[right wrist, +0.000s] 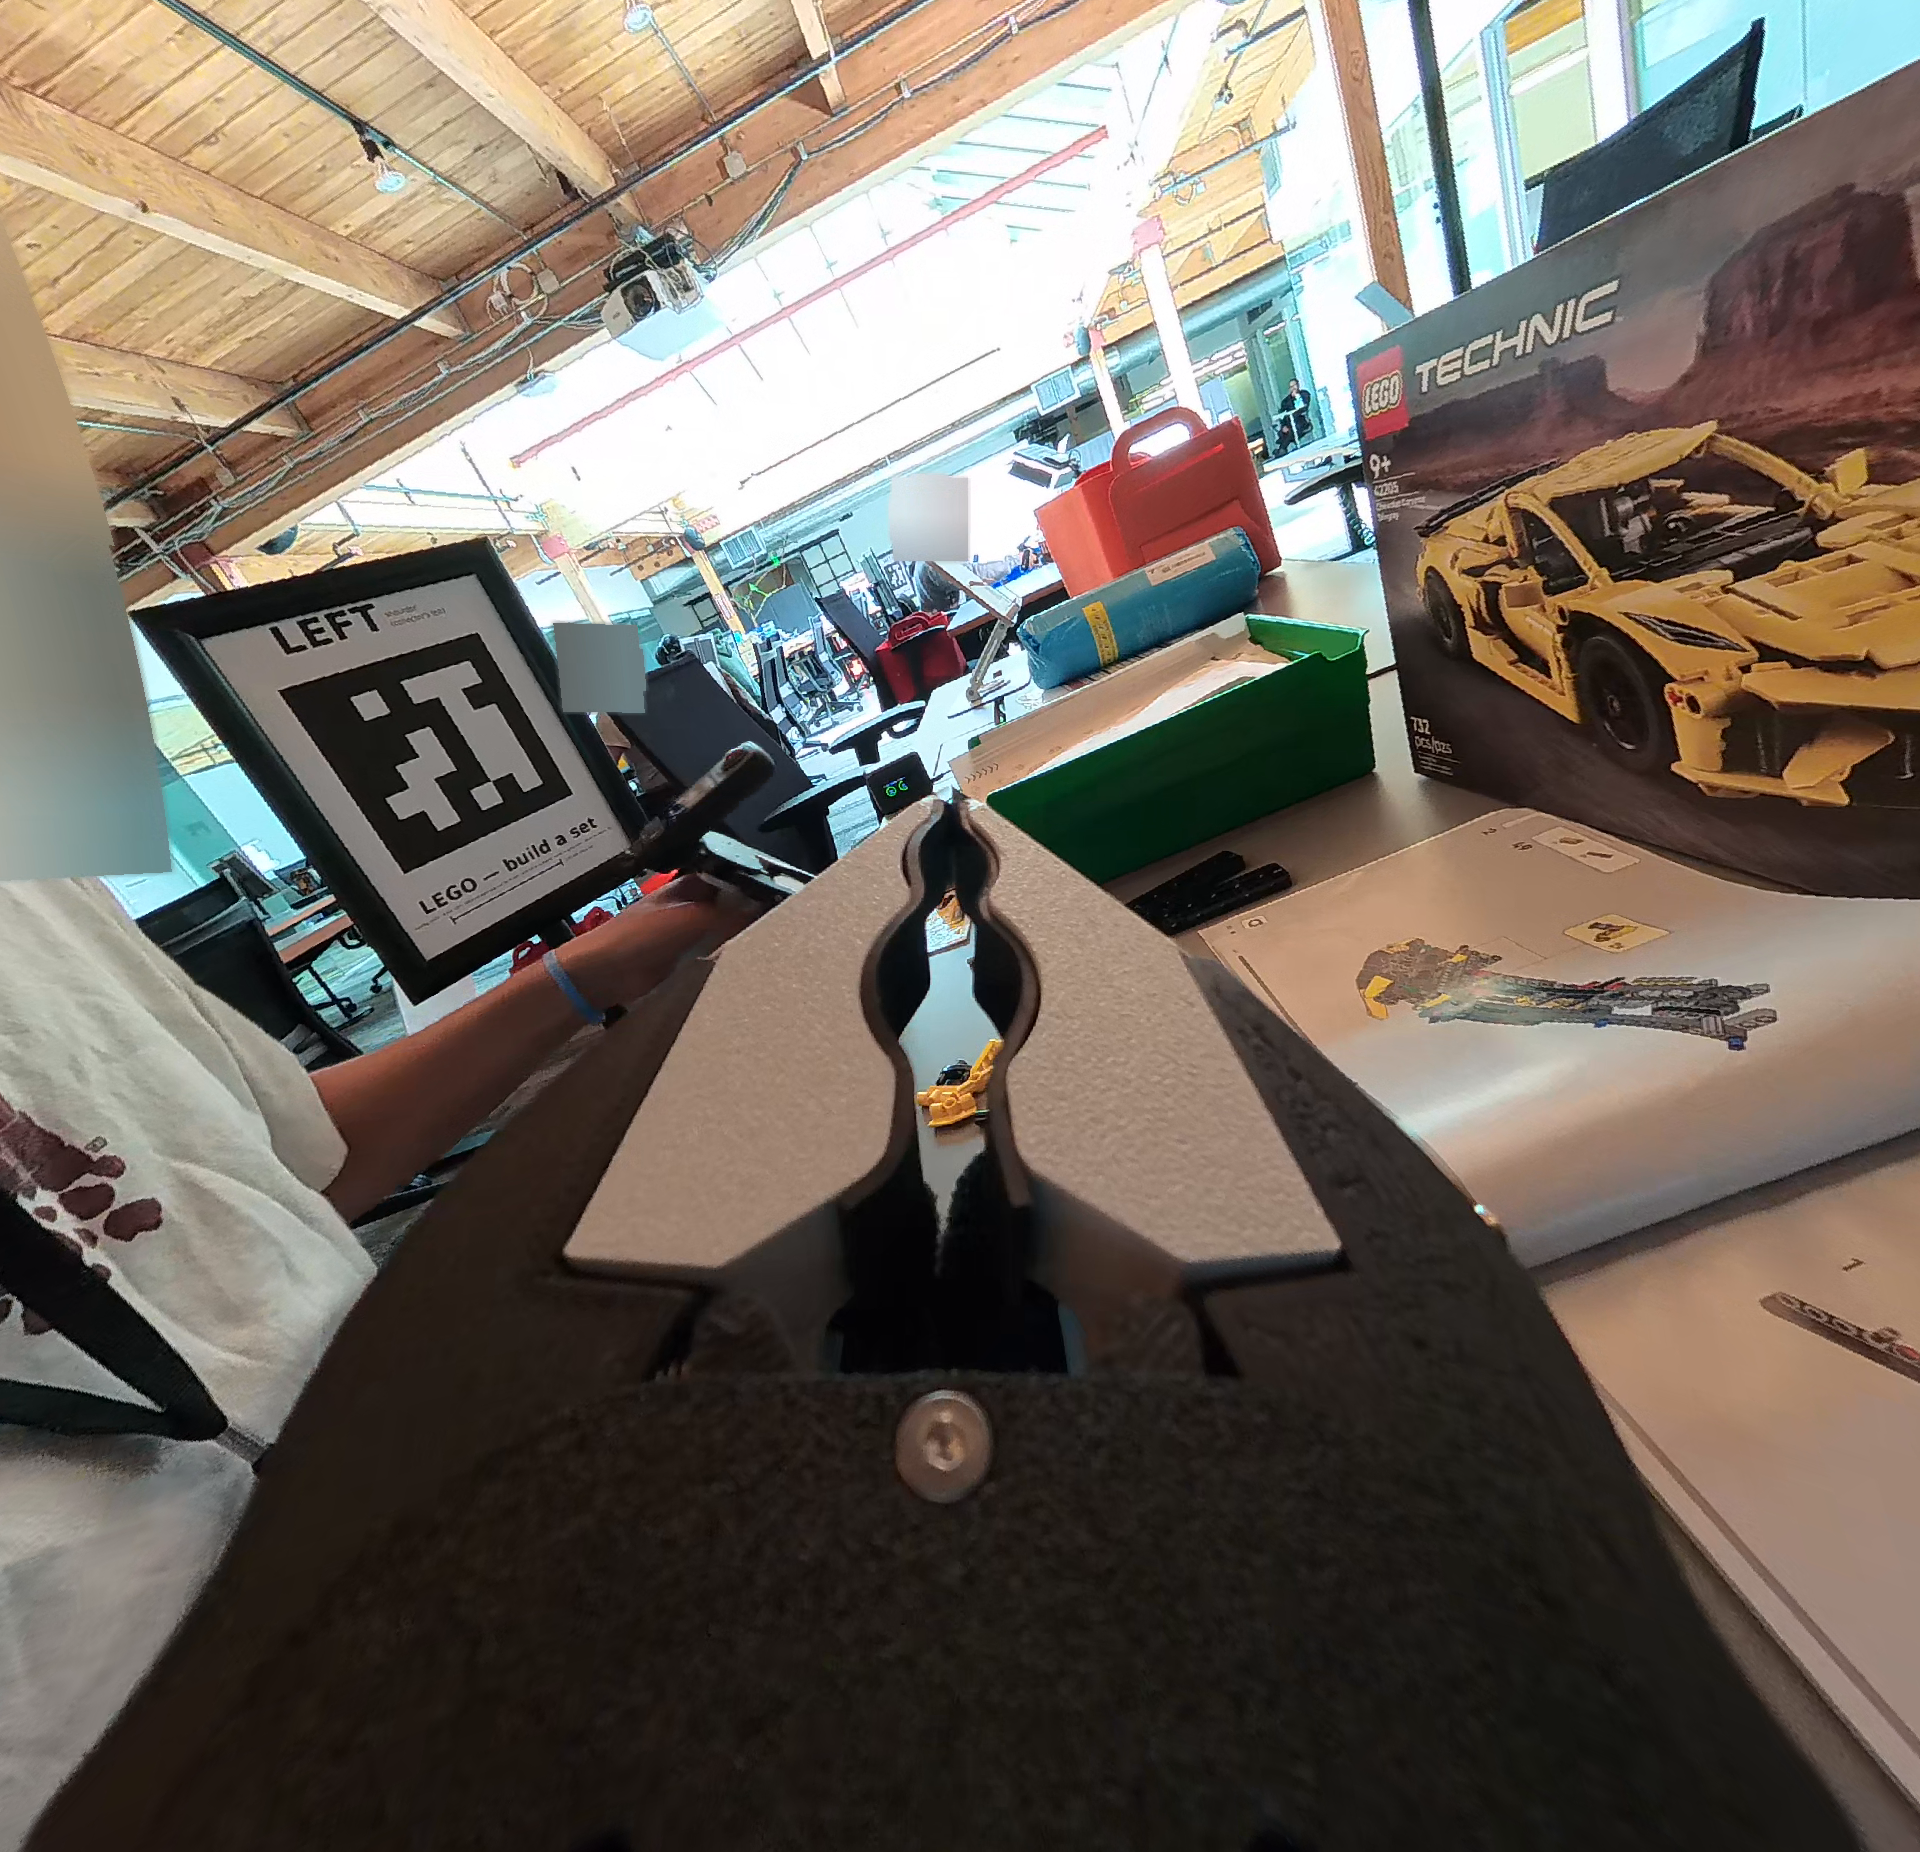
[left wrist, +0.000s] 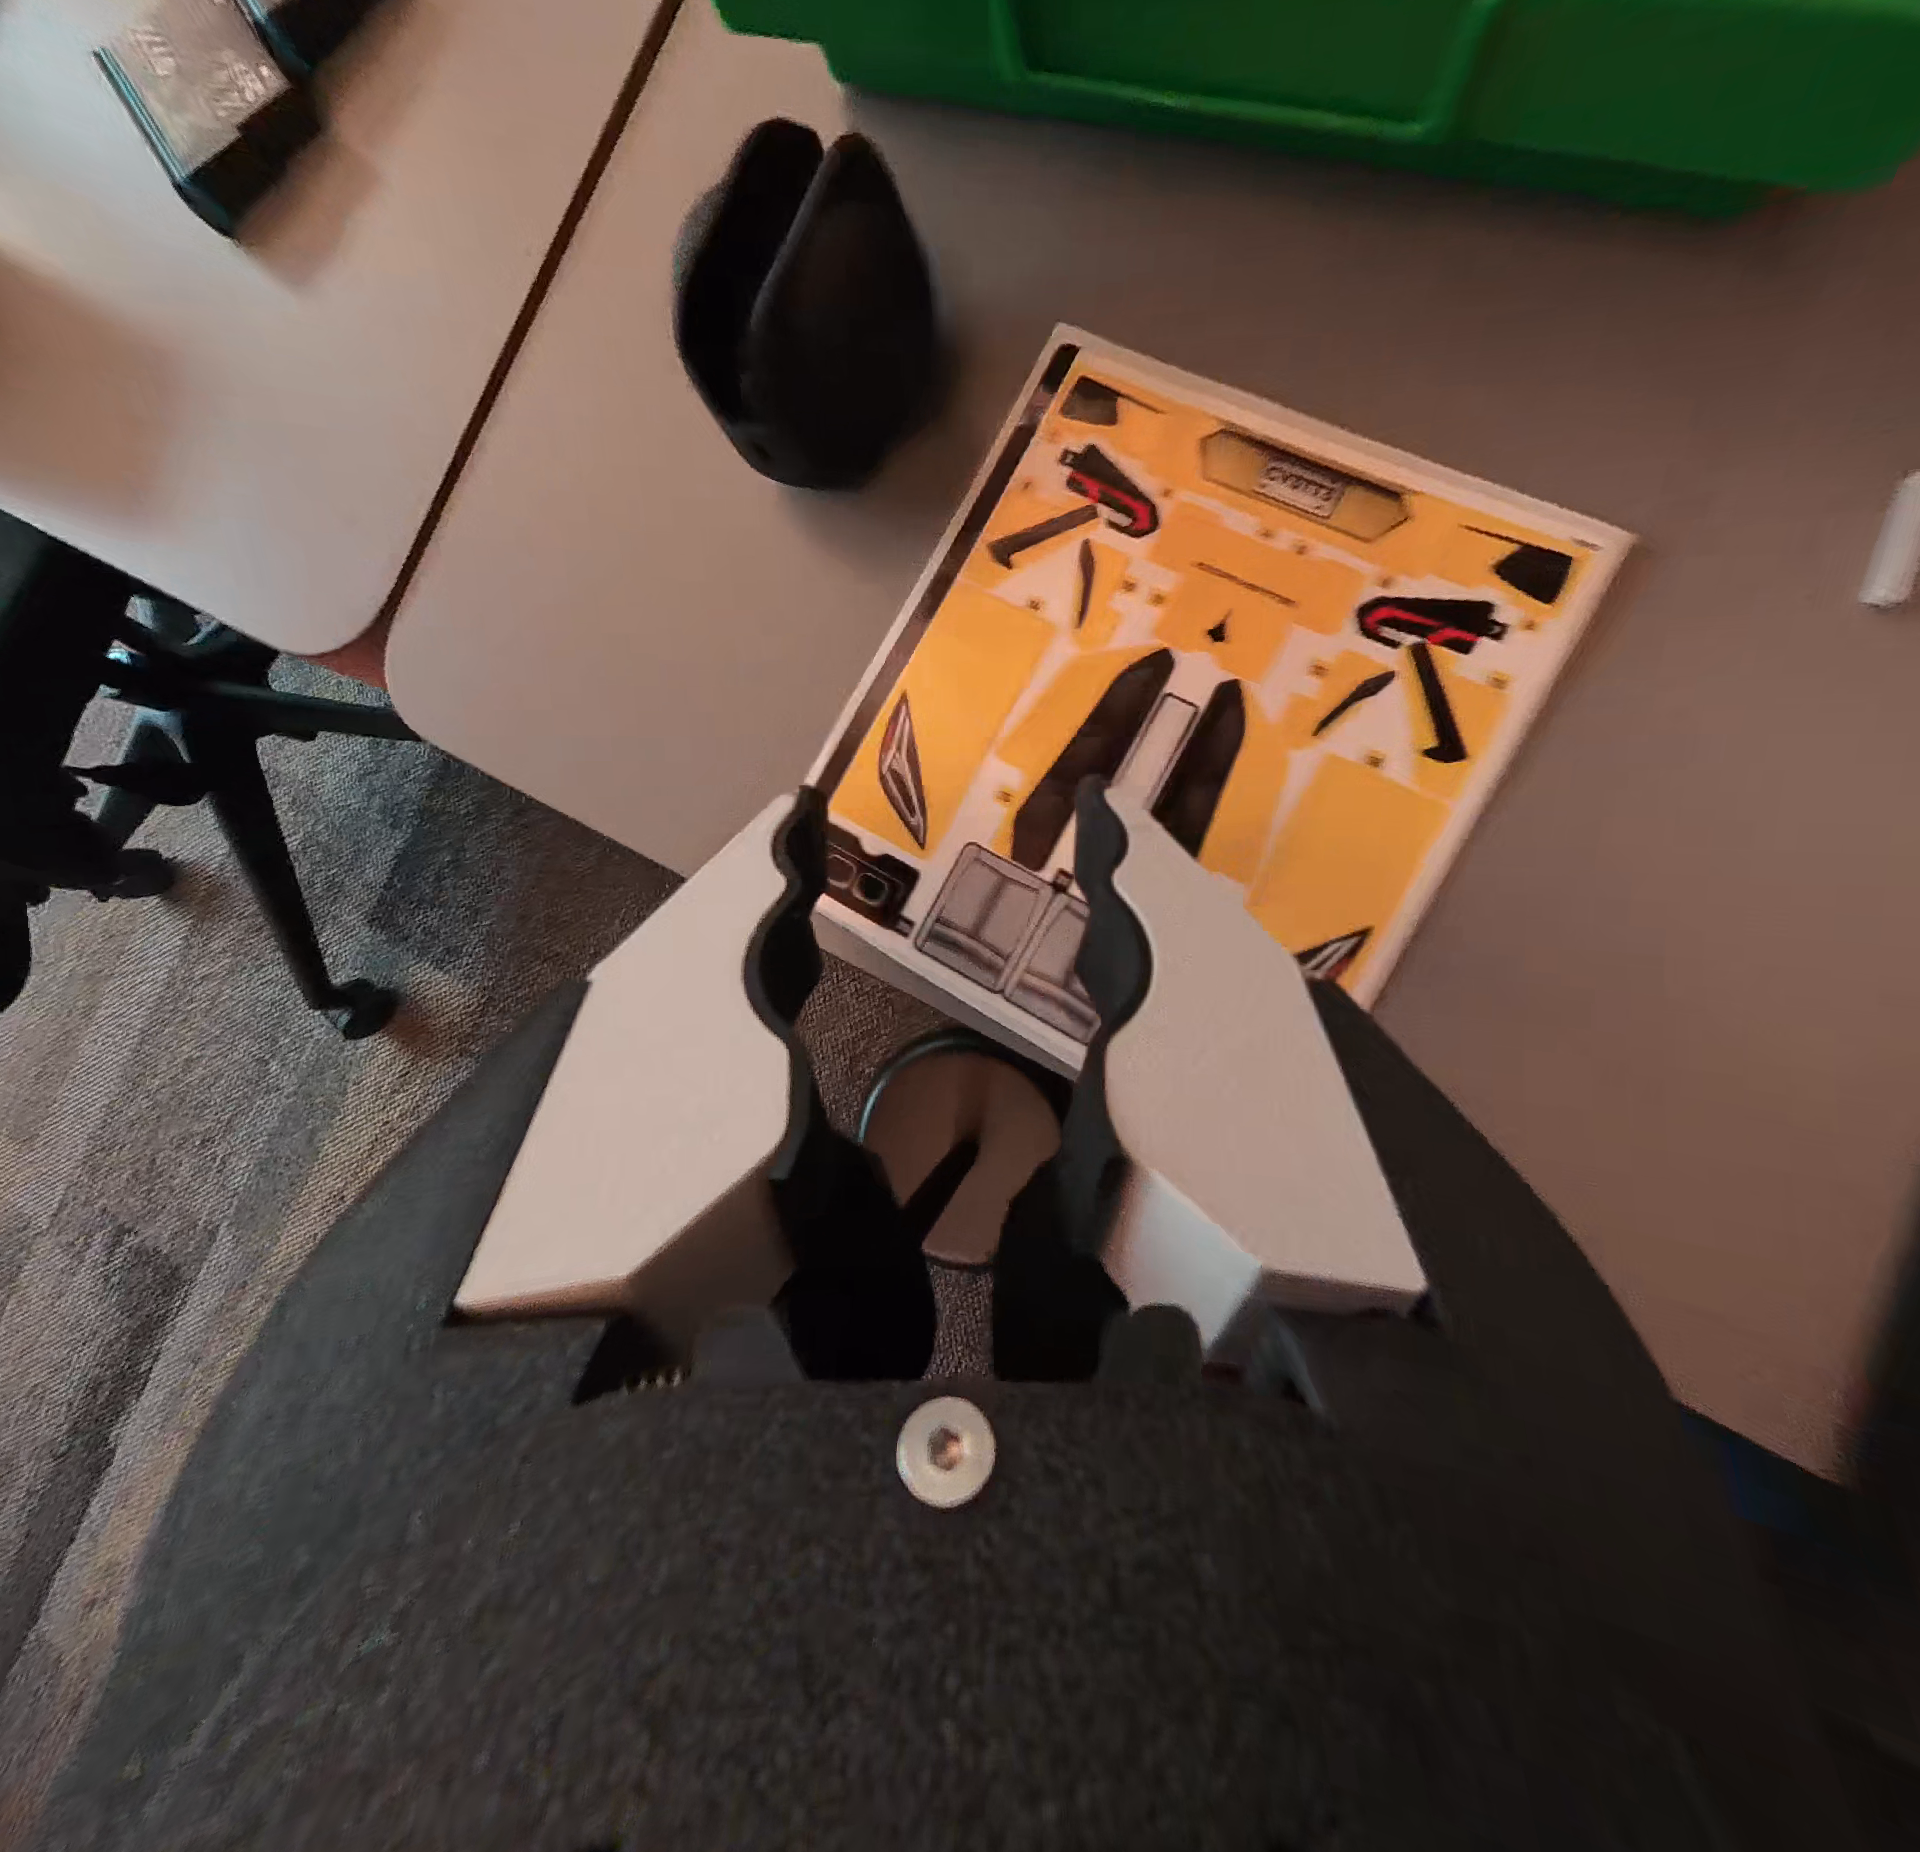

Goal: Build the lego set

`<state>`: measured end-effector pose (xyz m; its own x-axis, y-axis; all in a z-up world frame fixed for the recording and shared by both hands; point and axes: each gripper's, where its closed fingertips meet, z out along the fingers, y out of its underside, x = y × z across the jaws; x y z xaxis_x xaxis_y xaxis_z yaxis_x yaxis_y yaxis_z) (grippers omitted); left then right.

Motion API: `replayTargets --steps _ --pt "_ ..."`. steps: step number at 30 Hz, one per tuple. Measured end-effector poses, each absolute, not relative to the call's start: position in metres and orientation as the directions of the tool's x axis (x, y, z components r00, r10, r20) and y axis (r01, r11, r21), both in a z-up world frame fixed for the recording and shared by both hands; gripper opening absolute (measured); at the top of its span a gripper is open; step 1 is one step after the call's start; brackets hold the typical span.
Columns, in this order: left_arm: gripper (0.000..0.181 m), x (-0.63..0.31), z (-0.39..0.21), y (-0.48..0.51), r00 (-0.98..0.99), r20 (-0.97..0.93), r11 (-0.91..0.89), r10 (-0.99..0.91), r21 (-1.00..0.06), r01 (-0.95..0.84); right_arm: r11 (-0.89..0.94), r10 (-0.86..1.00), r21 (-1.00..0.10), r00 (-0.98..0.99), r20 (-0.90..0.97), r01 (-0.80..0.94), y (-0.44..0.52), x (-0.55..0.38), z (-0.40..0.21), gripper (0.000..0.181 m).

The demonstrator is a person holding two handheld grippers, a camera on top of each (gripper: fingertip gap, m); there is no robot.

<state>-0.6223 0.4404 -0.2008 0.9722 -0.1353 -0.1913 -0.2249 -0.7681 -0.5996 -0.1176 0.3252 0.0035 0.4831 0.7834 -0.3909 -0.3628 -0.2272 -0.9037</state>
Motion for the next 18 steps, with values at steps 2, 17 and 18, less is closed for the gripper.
replayTargets --steps 2,17,18 --pt "0.044 -0.622 -0.209 0.441 0.974 -0.166 -0.788 -0.153 -0.574 -0.222 -0.228 0.781 -0.902 0.484 -0.394 -0.366 0.326 -0.117 0.004 0.0" --pt "0.048 -0.561 -0.154 0.452 0.965 -0.137 -0.664 -0.225 -0.703 -0.255 -0.157 0.663 -0.929 0.662 -0.35 -0.334 0.329 -0.074 -0.002 0.0" --pt "0.053 -0.532 -0.141 0.453 0.95 -0.095 -0.616 -0.297 -0.741 -0.266 -0.161 0.615 -0.935 0.709 -0.346 -0.316 0.33 -0.064 -0.011 0.0"
